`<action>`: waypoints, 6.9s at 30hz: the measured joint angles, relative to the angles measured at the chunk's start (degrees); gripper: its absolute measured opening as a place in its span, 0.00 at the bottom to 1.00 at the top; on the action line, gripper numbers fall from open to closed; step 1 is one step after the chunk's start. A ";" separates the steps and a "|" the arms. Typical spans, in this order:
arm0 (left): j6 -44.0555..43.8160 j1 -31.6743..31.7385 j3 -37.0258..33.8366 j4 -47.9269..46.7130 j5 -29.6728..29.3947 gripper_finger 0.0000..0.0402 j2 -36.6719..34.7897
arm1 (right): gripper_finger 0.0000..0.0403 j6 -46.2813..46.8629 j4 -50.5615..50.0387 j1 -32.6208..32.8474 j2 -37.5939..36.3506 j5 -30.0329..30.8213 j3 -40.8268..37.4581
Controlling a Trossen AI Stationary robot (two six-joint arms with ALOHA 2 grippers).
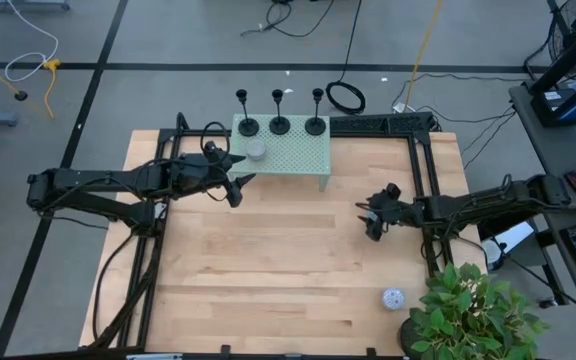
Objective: Pick & Place candle stick holders
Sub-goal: Put the blue patterned scented candle on the shelf, then put the white patterned scented candle on the shelf
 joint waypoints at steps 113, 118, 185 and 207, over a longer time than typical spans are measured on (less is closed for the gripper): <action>1.57 0.00 0.02 2.49 0.11 0.68 0.02 | 0.75 -27.58 40.27 -18.32 46.18 -16.02 39.59; 1.53 0.00 0.02 2.43 0.52 0.68 0.02 | 0.75 -28.59 41.97 -19.87 49.62 -15.75 42.14; 1.88 -0.02 0.02 0.52 0.55 0.68 0.02 | 0.84 -29.34 16.47 -14.33 32.48 -16.59 42.21; 1.84 0.00 0.02 2.71 1.62 0.68 0.00 | 0.84 -25.48 -29.38 8.61 19.87 -44.22 34.85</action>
